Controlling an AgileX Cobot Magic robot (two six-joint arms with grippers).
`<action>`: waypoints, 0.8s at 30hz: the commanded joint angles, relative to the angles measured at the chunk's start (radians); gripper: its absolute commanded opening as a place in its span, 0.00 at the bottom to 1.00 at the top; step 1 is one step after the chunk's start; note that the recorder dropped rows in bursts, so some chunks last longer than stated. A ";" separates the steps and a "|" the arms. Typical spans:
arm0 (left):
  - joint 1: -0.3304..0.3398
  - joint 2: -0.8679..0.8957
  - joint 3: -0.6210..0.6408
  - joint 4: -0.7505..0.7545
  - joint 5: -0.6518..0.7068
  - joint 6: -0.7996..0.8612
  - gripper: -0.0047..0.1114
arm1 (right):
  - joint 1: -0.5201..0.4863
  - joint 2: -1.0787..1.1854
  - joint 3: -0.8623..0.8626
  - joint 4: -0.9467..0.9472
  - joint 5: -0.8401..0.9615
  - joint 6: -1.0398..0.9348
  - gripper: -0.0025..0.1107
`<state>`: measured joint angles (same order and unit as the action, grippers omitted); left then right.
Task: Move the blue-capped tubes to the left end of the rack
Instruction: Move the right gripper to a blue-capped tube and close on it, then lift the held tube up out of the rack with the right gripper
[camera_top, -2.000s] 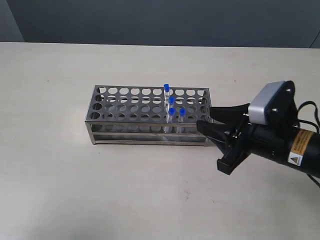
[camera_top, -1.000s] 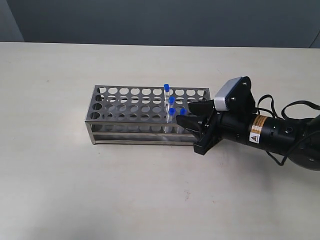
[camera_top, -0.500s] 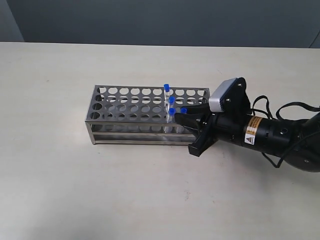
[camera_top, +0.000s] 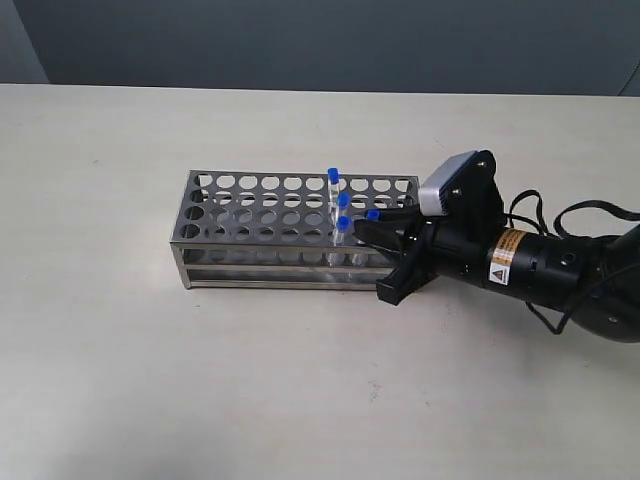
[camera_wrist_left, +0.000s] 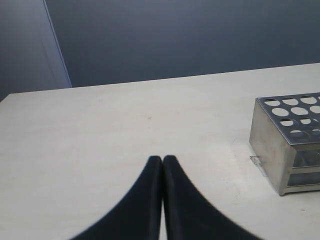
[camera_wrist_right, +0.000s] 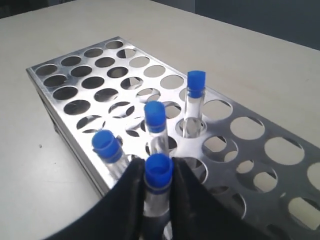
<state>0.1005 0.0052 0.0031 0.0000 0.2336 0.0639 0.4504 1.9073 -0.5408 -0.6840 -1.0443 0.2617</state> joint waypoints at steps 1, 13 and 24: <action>-0.004 -0.005 -0.003 0.000 -0.002 0.000 0.05 | -0.001 -0.111 -0.003 0.002 0.110 0.004 0.01; -0.004 -0.005 -0.003 0.000 -0.002 0.000 0.05 | 0.007 -0.407 -0.105 -0.086 0.185 0.170 0.01; -0.004 -0.005 -0.003 0.000 -0.002 0.000 0.05 | 0.218 -0.211 -0.465 -0.146 0.390 0.240 0.01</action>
<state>0.1005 0.0052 0.0031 0.0000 0.2336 0.0639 0.6202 1.6281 -0.9285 -0.8228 -0.7348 0.4966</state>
